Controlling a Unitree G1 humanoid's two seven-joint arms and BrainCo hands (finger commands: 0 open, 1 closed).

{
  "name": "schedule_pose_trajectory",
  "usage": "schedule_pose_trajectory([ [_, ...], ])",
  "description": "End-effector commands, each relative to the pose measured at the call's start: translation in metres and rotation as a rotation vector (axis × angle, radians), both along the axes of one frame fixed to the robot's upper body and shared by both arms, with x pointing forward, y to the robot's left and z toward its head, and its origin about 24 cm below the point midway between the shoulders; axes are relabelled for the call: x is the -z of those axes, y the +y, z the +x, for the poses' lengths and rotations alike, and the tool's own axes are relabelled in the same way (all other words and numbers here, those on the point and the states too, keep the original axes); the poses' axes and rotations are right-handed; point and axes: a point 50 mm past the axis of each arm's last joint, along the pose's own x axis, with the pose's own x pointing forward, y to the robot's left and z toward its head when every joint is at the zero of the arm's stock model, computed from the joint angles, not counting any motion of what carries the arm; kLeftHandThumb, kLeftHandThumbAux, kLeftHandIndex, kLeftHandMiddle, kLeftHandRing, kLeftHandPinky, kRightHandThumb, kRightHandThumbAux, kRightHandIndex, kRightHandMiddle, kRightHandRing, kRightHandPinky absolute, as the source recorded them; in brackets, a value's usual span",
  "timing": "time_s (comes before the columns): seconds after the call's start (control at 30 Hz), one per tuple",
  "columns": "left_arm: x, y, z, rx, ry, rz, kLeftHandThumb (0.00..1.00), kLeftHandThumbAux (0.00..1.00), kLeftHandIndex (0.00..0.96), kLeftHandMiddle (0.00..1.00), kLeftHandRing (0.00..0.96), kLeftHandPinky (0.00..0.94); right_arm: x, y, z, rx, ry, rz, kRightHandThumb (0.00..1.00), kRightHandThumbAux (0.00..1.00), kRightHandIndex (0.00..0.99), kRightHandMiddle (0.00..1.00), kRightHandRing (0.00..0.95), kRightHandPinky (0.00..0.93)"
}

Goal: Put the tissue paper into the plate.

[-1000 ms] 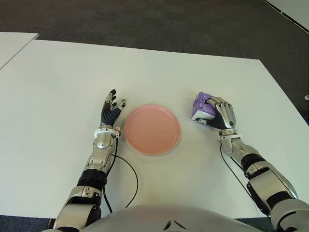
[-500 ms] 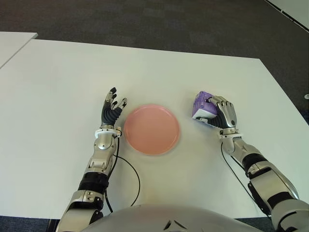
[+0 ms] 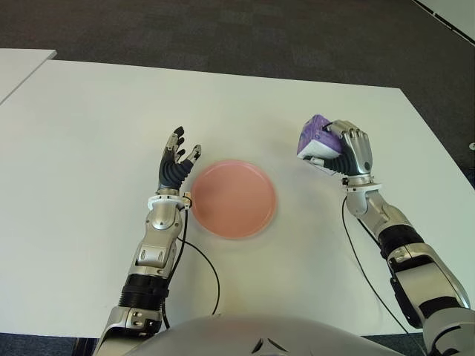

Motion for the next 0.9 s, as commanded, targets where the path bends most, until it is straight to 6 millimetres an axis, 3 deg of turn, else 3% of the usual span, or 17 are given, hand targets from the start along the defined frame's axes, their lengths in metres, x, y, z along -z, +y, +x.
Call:
schedule_pose_trajectory([
  [0.03,0.011,0.003,-0.004,-0.016,0.056,0.01,0.0,0.605,0.0,0.0,0.0,0.0,-0.005,-0.002,-0.004,0.004,-0.031,-0.014,0.737,0.708,0.44,0.898,0.889,0.867],
  [0.13,0.019,0.007,-0.004,-0.023,0.074,0.012,0.0,0.603,0.0,0.0,0.0,0.0,-0.009,0.0,-0.004,-0.005,-0.045,-0.006,0.736,0.708,0.44,0.895,0.888,0.865],
  [0.47,0.012,0.004,-0.004,-0.001,0.05,0.004,0.0,0.616,0.0,0.0,0.0,0.0,-0.04,0.028,-0.004,-0.094,-0.123,0.051,0.738,0.708,0.44,0.885,0.885,0.86],
  [0.9,0.007,0.002,-0.003,0.018,0.05,-0.008,0.0,0.621,0.0,0.0,0.0,0.0,-0.045,0.072,-0.017,-0.218,-0.181,0.048,0.735,0.709,0.44,0.884,0.886,0.865],
])
